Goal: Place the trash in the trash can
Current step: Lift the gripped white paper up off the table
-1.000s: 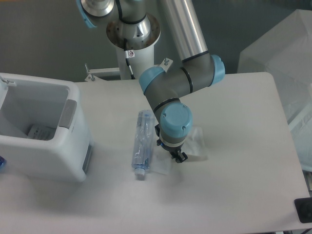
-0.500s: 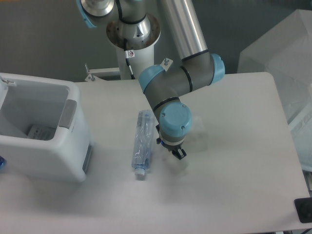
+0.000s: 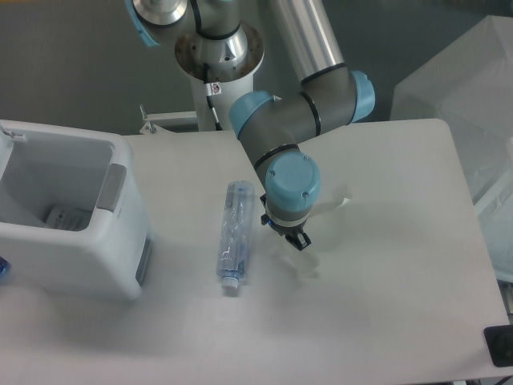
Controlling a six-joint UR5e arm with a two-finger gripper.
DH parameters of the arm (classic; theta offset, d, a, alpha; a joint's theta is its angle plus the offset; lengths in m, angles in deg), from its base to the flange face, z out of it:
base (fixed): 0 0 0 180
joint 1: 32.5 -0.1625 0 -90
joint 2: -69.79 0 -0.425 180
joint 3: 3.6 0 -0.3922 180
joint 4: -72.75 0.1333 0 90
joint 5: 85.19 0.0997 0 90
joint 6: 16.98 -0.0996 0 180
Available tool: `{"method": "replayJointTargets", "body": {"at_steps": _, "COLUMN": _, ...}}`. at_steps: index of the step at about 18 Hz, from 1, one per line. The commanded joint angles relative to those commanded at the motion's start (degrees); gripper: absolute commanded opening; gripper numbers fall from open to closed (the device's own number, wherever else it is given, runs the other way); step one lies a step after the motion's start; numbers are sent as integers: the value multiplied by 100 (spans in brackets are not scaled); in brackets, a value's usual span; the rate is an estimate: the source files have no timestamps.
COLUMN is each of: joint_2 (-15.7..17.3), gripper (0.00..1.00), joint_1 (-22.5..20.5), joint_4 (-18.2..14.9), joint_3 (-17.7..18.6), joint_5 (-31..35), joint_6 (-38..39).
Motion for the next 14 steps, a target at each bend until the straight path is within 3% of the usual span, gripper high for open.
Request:
{"method": "replayJointTargets", "body": {"at_steps": 3, "joint_2": 202, "gripper": 0, "joint_1": -88, "joint_4": -44, "joint_3": -175, "joint_5": -211, "joint_6": 236}}
{"method": "replayJointTargets", "body": {"at_steps": 8, "joint_2": 247, "gripper": 0, "joint_1": -158, "joint_4": -501, "joint_3": -1009, "joint_5": -422, "joint_6": 1036}}
{"method": "replayJointTargets", "body": {"at_steps": 14, "joint_2": 220, "gripper": 0, "joint_1": -202, "joint_4": -519, "joint_3": -1476, "joint_5": -457, "joint_6": 1362}}
